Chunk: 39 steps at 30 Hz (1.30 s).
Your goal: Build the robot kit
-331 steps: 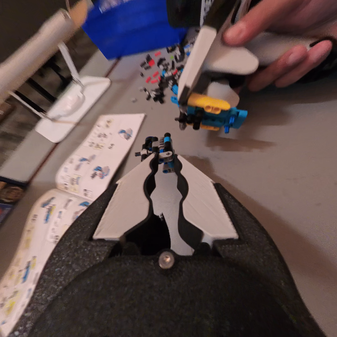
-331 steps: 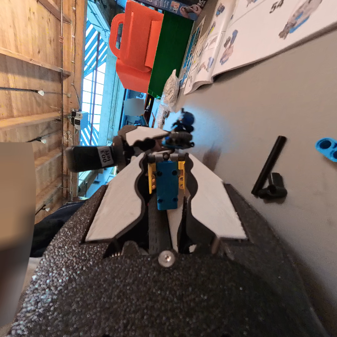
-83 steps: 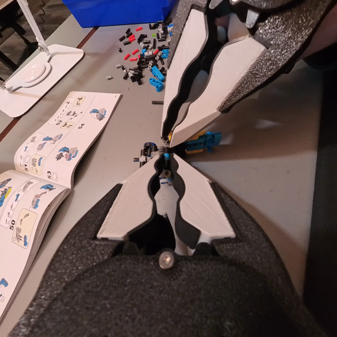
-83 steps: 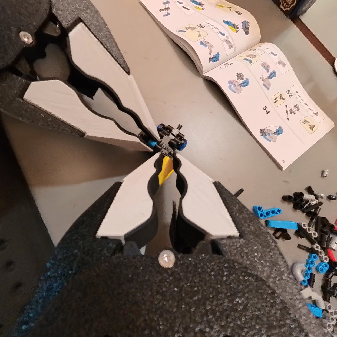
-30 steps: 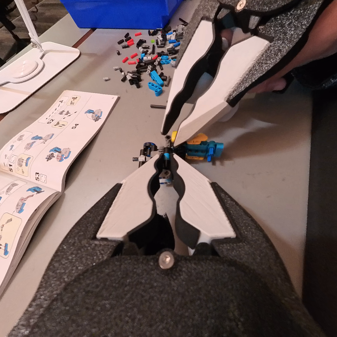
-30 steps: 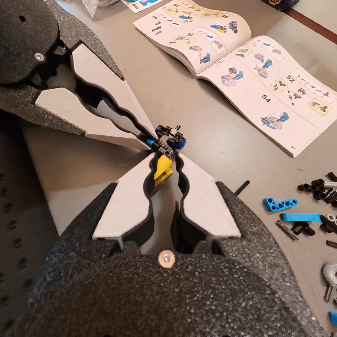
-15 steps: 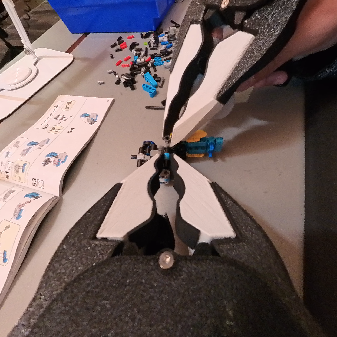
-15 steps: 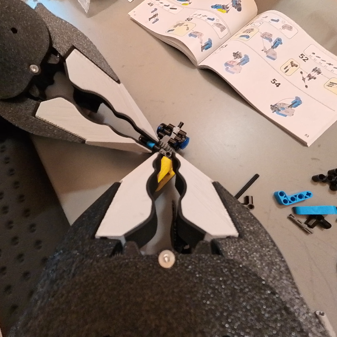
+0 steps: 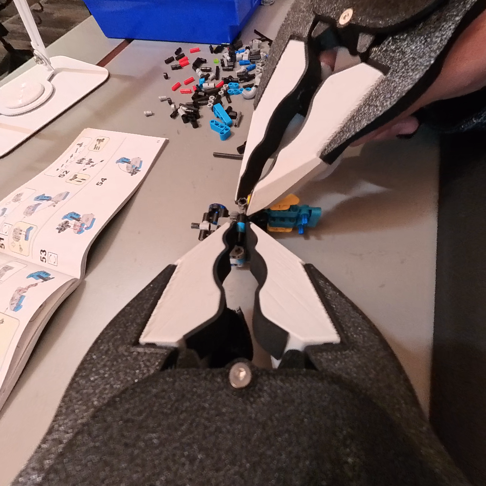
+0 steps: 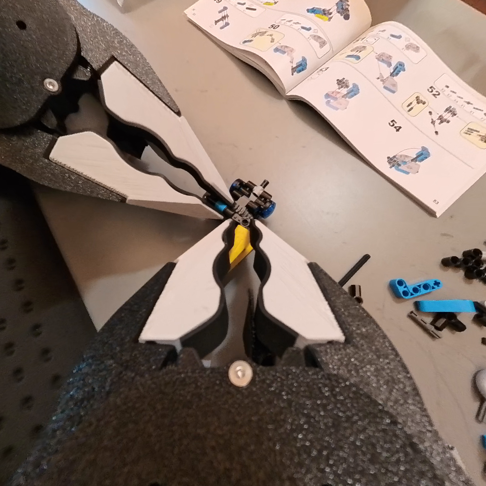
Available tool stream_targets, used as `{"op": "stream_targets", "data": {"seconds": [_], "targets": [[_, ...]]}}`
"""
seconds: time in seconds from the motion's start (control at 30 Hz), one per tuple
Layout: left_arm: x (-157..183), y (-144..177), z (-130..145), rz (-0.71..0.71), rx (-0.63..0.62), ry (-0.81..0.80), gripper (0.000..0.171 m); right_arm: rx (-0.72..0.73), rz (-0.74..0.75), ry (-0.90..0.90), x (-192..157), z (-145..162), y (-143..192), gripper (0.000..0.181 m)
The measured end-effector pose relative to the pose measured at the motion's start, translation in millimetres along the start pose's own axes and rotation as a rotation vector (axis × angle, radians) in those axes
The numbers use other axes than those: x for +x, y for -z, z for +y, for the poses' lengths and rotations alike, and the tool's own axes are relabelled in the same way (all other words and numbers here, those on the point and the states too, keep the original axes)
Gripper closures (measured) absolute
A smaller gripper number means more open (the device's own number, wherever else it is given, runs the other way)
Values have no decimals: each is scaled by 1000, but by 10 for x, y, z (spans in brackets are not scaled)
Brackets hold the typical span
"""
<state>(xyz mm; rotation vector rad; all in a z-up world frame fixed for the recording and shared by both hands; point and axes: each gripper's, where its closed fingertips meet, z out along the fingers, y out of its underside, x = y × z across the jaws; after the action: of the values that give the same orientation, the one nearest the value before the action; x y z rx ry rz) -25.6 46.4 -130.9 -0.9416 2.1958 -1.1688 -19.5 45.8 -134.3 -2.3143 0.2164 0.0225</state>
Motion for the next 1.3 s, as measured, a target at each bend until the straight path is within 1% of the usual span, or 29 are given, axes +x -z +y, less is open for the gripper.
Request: {"op": "stream_targets", "data": {"seconds": [0.1, 0.23, 0.3, 0.43, 0.53, 0.6, 0.67, 0.8, 0.9, 1.03, 1.13, 1.23, 1.3], "targets": [[-3, -5, -3, -2, -2, 3, 166, 8, -12, -7, 1, 2, 0, 170], [6, -9, -3, -5, -3, -10, 165, 13, -24, 28, -12, 27, 17, 164], [6, -12, -4, -6, -3, -5, 165, 13, -15, 20, -10, 29, 22, 164], [8, -12, -5, -16, -6, 2, 165, 10, 51, 50, -5, 30, 20, 164], [11, -8, -4, 16, -1, 30, 165, 46, 22, 54, -9, 30, 19, 164], [14, -12, -8, 22, 0, 47, 165, 49, 12, 13, -11, 36, 23, 165], [15, -16, -11, 9, -3, 32, 165, 45, 27, 18, -5, 38, 19, 166], [18, -27, -19, 16, -2, 42, 165, 22, -2, -4, 6, 39, 16, 167], [6, -32, -19, 7, -4, 29, 165, 49, 19, -30, 40, 16, 6, 168], [-33, -45, -9, -14, -20, 52, 164, 80, -4, -90, 68, -16, 8, 165], [-44, -38, 2, -26, -24, 74, 164, 110, 4, -78, 75, -14, 34, 144], [-43, -33, 25, -38, -35, 63, 163, 175, 3, -72, 4, -42, 127, 140], [-36, -29, 50, -40, -44, 40, 160, 204, 84, -42, 49, 3, 196, 140]]}}
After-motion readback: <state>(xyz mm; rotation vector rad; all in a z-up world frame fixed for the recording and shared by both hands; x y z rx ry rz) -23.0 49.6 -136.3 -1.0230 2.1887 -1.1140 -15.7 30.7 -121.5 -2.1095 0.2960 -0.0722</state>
